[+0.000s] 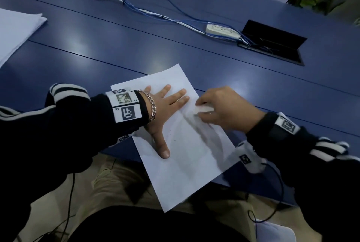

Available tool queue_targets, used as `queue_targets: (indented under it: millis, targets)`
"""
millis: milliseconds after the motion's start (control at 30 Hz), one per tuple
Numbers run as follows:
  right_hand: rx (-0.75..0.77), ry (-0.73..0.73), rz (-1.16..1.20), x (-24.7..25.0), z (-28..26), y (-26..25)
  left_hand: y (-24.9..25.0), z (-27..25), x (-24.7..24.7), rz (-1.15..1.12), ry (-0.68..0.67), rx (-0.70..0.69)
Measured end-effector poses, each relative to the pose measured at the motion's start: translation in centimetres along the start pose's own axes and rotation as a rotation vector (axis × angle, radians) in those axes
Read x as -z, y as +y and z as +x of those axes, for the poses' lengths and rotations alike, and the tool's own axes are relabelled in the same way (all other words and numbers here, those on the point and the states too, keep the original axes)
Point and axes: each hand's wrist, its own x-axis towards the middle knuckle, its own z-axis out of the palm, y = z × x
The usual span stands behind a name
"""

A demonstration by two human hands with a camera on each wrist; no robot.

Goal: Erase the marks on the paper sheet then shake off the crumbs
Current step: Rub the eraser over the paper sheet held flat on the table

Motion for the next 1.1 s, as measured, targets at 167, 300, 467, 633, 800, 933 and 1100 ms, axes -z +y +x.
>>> queue_targets:
  millis: [167, 300, 467, 633, 800, 933, 1100]
  targets:
    - [0.13, -0.133, 0.017, -0.9, -2.4, -3.0, 0.1, 0.1, -0.2, -0.001, 0.004, 0.014]
    - [0.113, -0.119, 0.015, 0.0, -1.0, -1.5, 0.3, 0.0, 0.0, -0.005, -0.001, 0.004]
    - [0.034, 0.015, -0.035, -0.6, 0.0, -1.2, 0.1, -0.2, 0.2, -0.001, -0.009, 0.01]
    - [0.044, -0.017, 0.093, 0.2, -4.1, -2.5, 0.2, -0.1, 0.2, 0.01, -0.001, 0.008]
    - [-0.275, 0.174, 0.25, 2.3, -8.5, 0.7, -0.1, -0.4, 0.4, 0.005, 0.033, 0.067]
    - [-0.316, 0.106, 0.237, 1.1, -10.3, 1.0, -0.4, -1.0, 0.3, 0.069, 0.07, 0.114]
    - [-0.287, 0.108, 0.234, 0.7, -9.4, 0.8, 0.2, -1.4, 1.2, 0.08, 0.078, -0.108]
